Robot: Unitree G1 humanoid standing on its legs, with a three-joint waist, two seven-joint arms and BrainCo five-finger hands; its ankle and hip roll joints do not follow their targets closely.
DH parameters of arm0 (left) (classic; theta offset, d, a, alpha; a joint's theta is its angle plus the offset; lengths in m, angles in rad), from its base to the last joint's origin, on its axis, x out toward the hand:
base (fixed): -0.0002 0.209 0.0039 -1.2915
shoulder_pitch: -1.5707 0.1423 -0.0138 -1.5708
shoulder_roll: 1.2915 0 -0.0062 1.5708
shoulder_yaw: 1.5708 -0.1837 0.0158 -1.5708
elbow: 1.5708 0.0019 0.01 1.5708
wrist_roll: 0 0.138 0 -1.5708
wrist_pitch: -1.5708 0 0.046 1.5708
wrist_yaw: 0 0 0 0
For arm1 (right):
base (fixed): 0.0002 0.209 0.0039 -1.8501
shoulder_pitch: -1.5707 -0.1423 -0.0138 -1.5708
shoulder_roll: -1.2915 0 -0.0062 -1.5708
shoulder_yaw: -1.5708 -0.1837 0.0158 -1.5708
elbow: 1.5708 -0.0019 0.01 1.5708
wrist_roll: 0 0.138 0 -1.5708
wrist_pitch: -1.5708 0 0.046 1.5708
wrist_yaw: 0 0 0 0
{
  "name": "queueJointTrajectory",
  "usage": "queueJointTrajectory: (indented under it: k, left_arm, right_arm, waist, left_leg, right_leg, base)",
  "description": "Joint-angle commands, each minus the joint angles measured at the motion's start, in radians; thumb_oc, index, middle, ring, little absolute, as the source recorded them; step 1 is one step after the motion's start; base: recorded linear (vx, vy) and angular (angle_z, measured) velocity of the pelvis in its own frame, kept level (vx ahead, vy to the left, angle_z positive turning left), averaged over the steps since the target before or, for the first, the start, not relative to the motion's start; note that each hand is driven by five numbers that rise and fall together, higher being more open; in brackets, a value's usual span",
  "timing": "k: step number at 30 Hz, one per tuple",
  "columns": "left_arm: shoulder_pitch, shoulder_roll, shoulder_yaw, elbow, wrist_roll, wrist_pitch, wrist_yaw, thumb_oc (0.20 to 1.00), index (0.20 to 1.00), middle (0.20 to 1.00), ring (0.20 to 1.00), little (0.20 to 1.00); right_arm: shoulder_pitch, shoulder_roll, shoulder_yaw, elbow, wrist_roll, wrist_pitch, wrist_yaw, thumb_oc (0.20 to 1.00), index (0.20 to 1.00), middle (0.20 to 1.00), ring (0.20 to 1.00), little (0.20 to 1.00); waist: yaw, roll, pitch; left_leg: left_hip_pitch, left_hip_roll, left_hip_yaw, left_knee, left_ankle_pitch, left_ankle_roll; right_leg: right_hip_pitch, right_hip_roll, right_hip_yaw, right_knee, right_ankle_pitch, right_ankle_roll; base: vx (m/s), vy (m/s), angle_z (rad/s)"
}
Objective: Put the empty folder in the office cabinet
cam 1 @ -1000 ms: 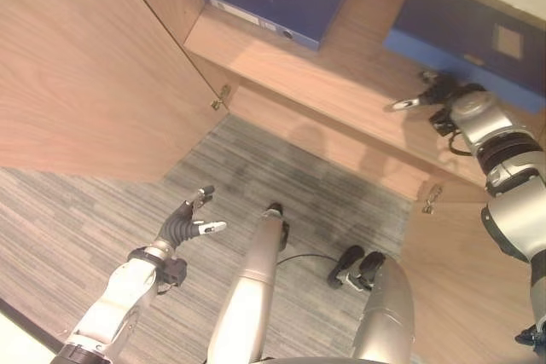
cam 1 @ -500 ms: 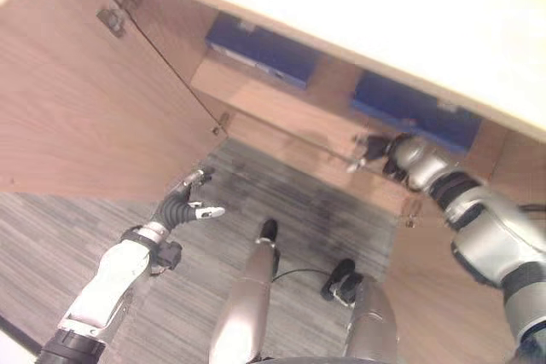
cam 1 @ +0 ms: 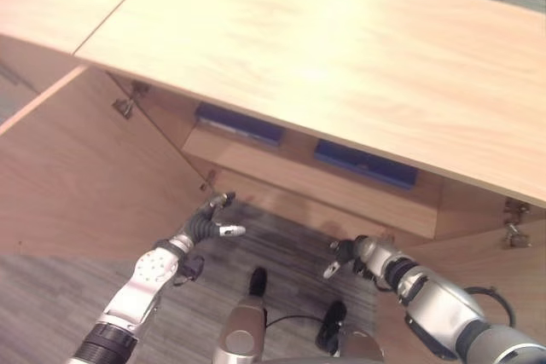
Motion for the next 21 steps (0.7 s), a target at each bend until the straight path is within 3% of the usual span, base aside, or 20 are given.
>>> queueJointTrajectory:
  k: [1, 3, 7, 9, 10, 13, 18, 21]
  left_arm:
    - [0.004, 0.025, -0.063, 0.01, 0.105, -0.001, -0.031, 1.0, 1.0, 1.0, 1.0, 1.0]
    - [0.01, -0.055, -0.065, 0.226, 0.117, 0.026, -0.006, 1.0, 1.0, 1.0, 1.0, 1.0]
    - [-0.013, -0.119, -0.061, 0.425, 0.172, 0.031, 0.026, 1.0, 1.0, 1.0, 1.0, 1.0]
    - [-0.036, -0.158, -0.053, 0.589, 0.256, 0.021, 0.103, 1.0, 1.0, 1.0, 1.0, 1.0]
    - [-0.037, -0.159, -0.054, 0.591, 0.256, 0.019, 0.104, 1.0, 1.0, 1.0, 1.0, 1.0]
    - [-0.078, -0.229, -0.002, 0.902, 0.25, 0.012, 0.187, 1.0, 1.0, 1.0, 1.0, 1.0]
    - [-0.079, -0.251, 0.004, 1.072, 0.348, 0.017, 0.202, 1.0, 1.0, 1.0, 1.0, 1.0]
    - [-0.061, -0.261, 0.035, 1.109, 0.326, 0.013, 0.188, 1.0, 1.0, 1.0, 1.0, 1.0]
  right_arm:
    - [-0.07, -0.003, 0.011, -0.002, -0.027, -0.02, -0.009, 1.0, 1.0, 1.0, 1.0, 1.0]
    - [-0.01, 0.014, -0.001, -0.005, -0.005, -0.026, -0.038, 1.0, 1.0, 1.0, 1.0, 1.0]
    - [0.069, 0.01, -0.05, 0.021, 0.032, -0.028, -0.085, 1.0, 1.0, 1.0, 1.0, 1.0]
    - [0.132, 0.001, -0.135, 0.073, 0.076, -0.036, -0.159, 1.0, 1.0, 1.0, 1.0, 1.0]
    - [0.132, 0.001, -0.136, 0.074, 0.076, -0.037, -0.159, 1.0, 1.0, 1.0, 1.0, 1.0]
    - [0.191, -0.011, -0.219, 0.129, 0.102, -0.05, -0.235, 1.0, 1.0, 1.0, 1.0, 1.0]
    - [0.293, -0.01, -0.227, 0.149, 0.096, -0.054, -0.225, 1.0, 1.0, 1.0, 1.0, 1.0]
    - [0.327, -0.026, -0.256, 0.158, 0.132, -0.059, -0.228, 1.0, 1.0, 1.0, 1.0, 1.0]
  waist:
    - [0.025, -0.054, -0.027]
    - [0.007, -0.061, -0.076]
    - [-0.009, -0.065, -0.099]
    - [-0.022, -0.074, -0.12]
    - [-0.02, -0.073, -0.12]
    - [-0.05, -0.075, -0.141]
    - [-0.086, -0.073, -0.163]
    - [-0.103, -0.07, -0.163]
  left_leg:
    - [0.009, 0.008, 0.02, -0.091, 0.006, 0.009]
    - [0.052, 0.017, 0.028, -0.142, 0.023, 0.002]
    - [0.077, 0.026, 0.033, -0.142, 0.024, -0.004]
    - [0.099, 0.041, 0.041, -0.142, 0.024, -0.01]
    - [0.1, 0.041, 0.041, -0.142, 0.023, -0.011]
    - [0.117, 0.065, 0.068, -0.142, 0.026, -0.022]
    - [0.14, 0.103, 0.091, -0.142, 0.027, -0.039]
    - [0.144, 0.121, 0.104, -0.131, 0.026, -0.046]
  right_leg:
    - [0.054, -0.014, -0.017, -0.143, 0.067, 0.063]
    - [0.094, 0.018, -0.008, -0.2, 0.068, 0.057]
    - [0.128, 0.042, 0.001, -0.218, 0.061, 0.045]
    - [0.146, 0.066, 0.01, -0.24, 0.056, 0.041]
    - [0.147, 0.067, 0.011, -0.24, 0.056, 0.04]
    - [0.148, 0.09, 0.031, -0.241, 0.045, 0.032]
    - [0.16, 0.123, 0.054, -0.241, 0.027, 0.018]
    - [0.157, 0.139, 0.077, -0.241, 0.024, 0.01]
  base:
    - [0.07, -0.055, -0.13]
    - [0.04, -0.034, -0.17]
    - [0.03, -0.042, -0.11]
    - [0.01, -0.058, -0.07]
    - [0.01, -0.043, -0.11]
    - [0.0, -0.047, -0.13]
    - [0.02, -0.074, -0.21]
    - [-0.01, -0.048, -0.12]
